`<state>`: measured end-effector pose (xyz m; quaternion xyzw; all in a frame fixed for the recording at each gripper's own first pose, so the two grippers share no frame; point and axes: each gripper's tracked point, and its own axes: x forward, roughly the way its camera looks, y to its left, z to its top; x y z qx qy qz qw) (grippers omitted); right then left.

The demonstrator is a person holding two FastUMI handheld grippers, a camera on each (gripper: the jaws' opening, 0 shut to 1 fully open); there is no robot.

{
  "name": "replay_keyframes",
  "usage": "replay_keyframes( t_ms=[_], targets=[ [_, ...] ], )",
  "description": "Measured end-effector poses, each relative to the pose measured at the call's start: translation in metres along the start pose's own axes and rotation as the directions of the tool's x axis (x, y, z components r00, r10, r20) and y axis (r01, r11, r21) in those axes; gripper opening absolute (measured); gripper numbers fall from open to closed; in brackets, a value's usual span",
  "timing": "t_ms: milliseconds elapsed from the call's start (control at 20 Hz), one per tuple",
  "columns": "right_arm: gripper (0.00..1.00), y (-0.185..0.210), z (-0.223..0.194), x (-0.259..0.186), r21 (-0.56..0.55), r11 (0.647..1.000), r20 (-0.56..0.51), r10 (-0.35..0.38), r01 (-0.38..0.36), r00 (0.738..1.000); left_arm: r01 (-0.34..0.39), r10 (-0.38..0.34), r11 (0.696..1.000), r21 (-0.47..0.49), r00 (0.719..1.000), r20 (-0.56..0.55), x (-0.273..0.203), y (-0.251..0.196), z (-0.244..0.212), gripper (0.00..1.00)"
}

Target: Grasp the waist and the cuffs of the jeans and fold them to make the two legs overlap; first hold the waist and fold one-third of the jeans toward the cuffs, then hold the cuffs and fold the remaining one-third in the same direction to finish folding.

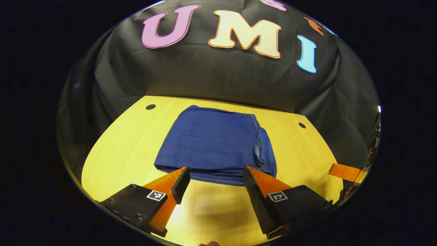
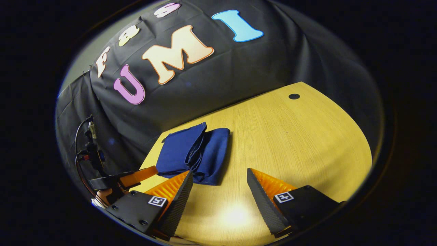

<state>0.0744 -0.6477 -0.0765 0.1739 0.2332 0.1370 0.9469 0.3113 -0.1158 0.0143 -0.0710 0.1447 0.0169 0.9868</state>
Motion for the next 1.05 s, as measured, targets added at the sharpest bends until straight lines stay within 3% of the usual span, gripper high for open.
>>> replay_keyframes(
  t_ms=[150, 200, 250, 450, 550, 650, 700, 800, 900, 950, 1000, 1050],
  targets=[
    [0.94, 0.001, -0.003, -0.004, -0.021, 1.0, -0.003, 0.005, -0.005, 1.0, -0.032, 0.032, 0.999, 0.013, 0.999, 0.009, -0.004, 0.009, -0.003, 0.93],
    [0.98, 0.001, -0.004, -0.005, -0.027, 1.0, -0.002, 0.005, -0.005, 1.0, -0.038, 0.037, 0.999, 0.019, 0.999, 0.012, -0.006, 0.012, -0.005, 0.93],
    [0.94, 0.002, -0.005, -0.007, -0.033, 0.999, -0.002, 0.008, -0.008, 1.0, -0.043, 0.043, 0.999, 0.025, 0.999, 0.014, -0.007, 0.013, -0.007, 0.93],
    [0.98, 0.006, -0.005, -0.011, -0.045, 0.999, 0.01, 0.017, -0.017, 1.0, -0.034, 0.034, 0.999, 0.019, 0.999, 0.023, -0.011, 0.01, -0.008, 0.93],
    [0.94, 0.008, -0.004, -0.012, -0.045, 0.999, 0.021, 0.018, -0.017, 1.0, -0.035, 0.034, 0.999, 0.038, 0.999, 0.031, -0.012, 0.011, -0.007, 0.93],
    [0.98, 0.01, -0.003, -0.013, -0.038, 0.999, 0.029, 0.014, -0.013, 0.999, -0.027, 0.024, 0.998, 0.059, 0.999, 0.036, -0.014, 0.013, -0.004, 0.93],
    [0.94, 0.013, -0.003, -0.014, -0.033, 0.999, 0.035, 0.012, -0.011, 0.999, -0.02, 0.017, 0.998, 0.067, 0.999, 0.041, -0.015, 0.013, -0.002, 0.93],
    [0.98, 0.018, 0.0, -0.017, -0.028, 1.0, 0.053, 0.006, -0.004, 0.999, -0.006, 0.002, 0.997, 0.076, 0.999, 0.052, -0.015, 0.014, 0.002, 0.92],
    [0.94, 0.023, 0.001, -0.019, -0.024, 1.0, 0.064, -0.01, 0.011, 0.998, 0.008, -0.013, 0.996, 0.085, 0.999, 0.05, -0.017, 0.017, 0.005, 0.92],
    [0.98, 0.027, 0.001, -0.021, -0.021, 1.0, 0.071, -0.017, 0.018, 0.997, 0.021, -0.026, 0.995, 0.094, 0.998, 0.051, -0.019, 0.018, 0.007, 0.89],
    [0.98, 0.031, 0.003, -0.023, -0.022, 0.999, 0.081, -0.023, 0.025, 0.996, 0.037, -0.043, 0.994, 0.105, 0.998, 0.056, -0.022, 0.02, 0.01, 0.95],
    [0.98, 0.034, 0.003, -0.025, -0.024, 0.999, 0.088, -0.04, 0.043, 0.995, 0.051, -0.058, 0.992, 0.119, 0.997, 0.056, -0.026, 0.023, 0.013, 0.92]
  ],
)
